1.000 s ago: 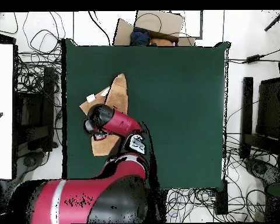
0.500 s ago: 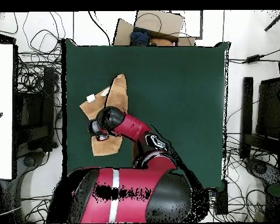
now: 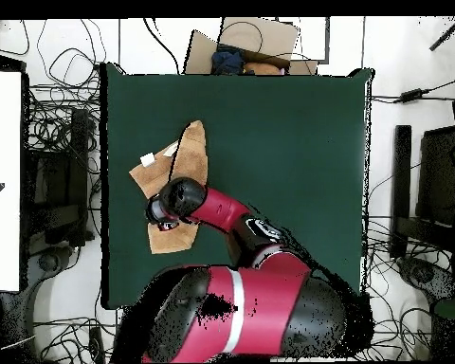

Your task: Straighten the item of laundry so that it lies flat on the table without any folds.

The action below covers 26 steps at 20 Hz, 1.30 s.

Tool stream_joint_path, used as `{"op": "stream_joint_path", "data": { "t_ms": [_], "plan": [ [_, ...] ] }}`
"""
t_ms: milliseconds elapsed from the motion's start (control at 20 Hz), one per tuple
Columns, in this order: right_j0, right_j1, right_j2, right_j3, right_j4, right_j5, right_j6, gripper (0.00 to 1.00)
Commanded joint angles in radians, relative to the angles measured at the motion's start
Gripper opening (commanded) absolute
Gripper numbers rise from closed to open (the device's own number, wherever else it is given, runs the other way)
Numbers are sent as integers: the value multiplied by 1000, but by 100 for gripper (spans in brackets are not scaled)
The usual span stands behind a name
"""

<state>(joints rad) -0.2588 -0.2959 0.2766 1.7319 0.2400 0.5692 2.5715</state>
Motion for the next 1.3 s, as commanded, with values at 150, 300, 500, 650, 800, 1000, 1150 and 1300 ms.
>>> {"op": "stream_joint_path", "data": {
  "t_ms": [150,300,500,650,800,1000,1150,1300],
  "plan": [
    [-74,184,163,121,-143,-106,-180,0],
    [-114,186,192,138,-171,-75,-191,0],
    [-181,242,223,106,-220,-14,-259,0],
    [-229,286,241,59,-257,63,-310,0],
    [-246,305,250,22,-283,118,-320,0],
    [-248,293,248,-3,-295,164,-305,0],
    [-242,279,241,-9,-291,182,-295,0],
    [-232,274,237,-17,-280,187,-286,0]
  ]
}}
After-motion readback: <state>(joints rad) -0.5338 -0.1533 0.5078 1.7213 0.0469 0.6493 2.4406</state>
